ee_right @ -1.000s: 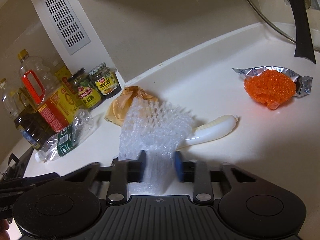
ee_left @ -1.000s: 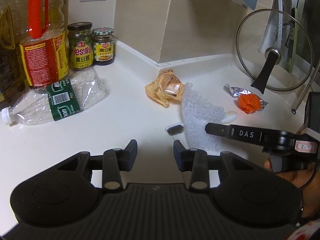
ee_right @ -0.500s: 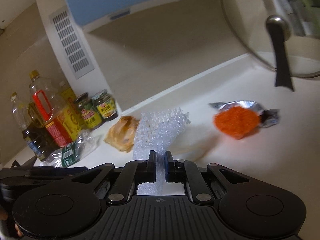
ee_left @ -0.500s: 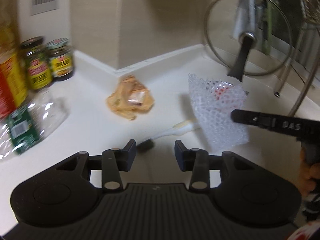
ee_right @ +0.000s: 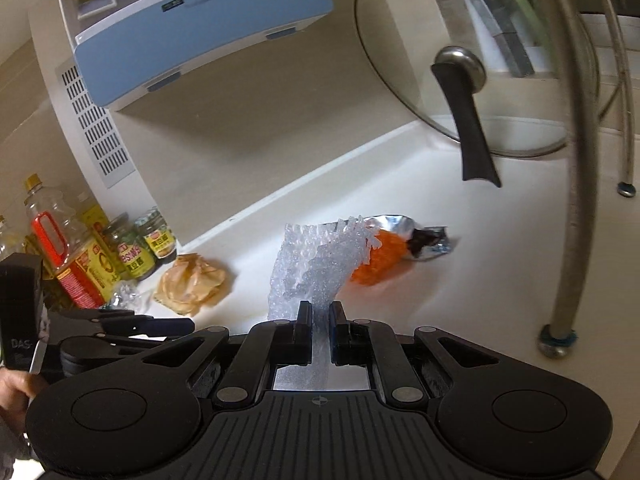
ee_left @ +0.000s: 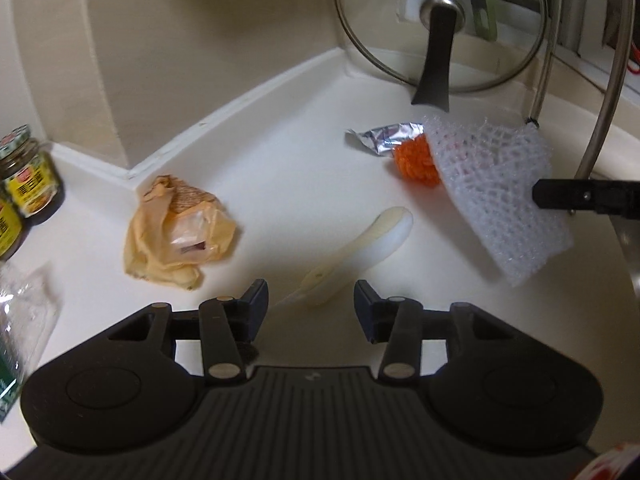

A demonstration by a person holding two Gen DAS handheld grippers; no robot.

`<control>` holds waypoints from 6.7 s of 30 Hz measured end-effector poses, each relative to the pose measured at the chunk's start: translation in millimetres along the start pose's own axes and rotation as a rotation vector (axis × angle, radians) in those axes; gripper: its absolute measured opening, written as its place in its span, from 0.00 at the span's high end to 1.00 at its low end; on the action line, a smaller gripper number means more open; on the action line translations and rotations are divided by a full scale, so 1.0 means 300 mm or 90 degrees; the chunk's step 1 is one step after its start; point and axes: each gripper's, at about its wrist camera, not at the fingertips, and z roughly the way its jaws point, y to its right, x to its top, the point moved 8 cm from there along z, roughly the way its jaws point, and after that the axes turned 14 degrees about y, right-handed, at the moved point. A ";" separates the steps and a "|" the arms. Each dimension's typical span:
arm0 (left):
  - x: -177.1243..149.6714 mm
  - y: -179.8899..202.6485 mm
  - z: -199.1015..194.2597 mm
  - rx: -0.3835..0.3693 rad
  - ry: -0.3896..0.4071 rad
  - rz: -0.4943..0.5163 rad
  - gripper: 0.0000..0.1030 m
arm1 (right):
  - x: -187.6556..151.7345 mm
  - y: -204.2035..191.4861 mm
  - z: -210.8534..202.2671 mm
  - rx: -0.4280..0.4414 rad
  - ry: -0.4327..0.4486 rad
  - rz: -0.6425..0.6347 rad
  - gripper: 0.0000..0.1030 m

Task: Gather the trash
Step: 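Grasp the clear bubble wrap with the right tool, then grasp the white toothbrush with the left tool while the right tool holds the bubble wrap, then carry the toothbrush and bubble wrap down over the wastebasket, then open both tools to drop the toothbrush and bubble wrap into the wastebasket, then raise both tools back toward the counter litter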

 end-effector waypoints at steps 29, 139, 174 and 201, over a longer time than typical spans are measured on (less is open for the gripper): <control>-0.007 0.023 0.019 0.009 -0.021 -0.049 0.83 | -0.045 0.034 -0.040 -0.022 -0.024 0.024 0.92; -1.105 0.040 -0.655 0.133 -0.170 -0.388 0.83 | -1.188 -0.427 -0.301 -0.002 -0.407 -0.097 0.92; -1.162 0.021 -0.577 0.138 -0.205 -0.378 0.69 | -1.183 -0.391 -0.294 -0.014 -0.386 -0.051 0.54; -0.969 0.035 -0.829 0.113 -0.167 -0.350 0.69 | -1.004 -0.525 -0.457 0.017 -0.360 -0.026 0.54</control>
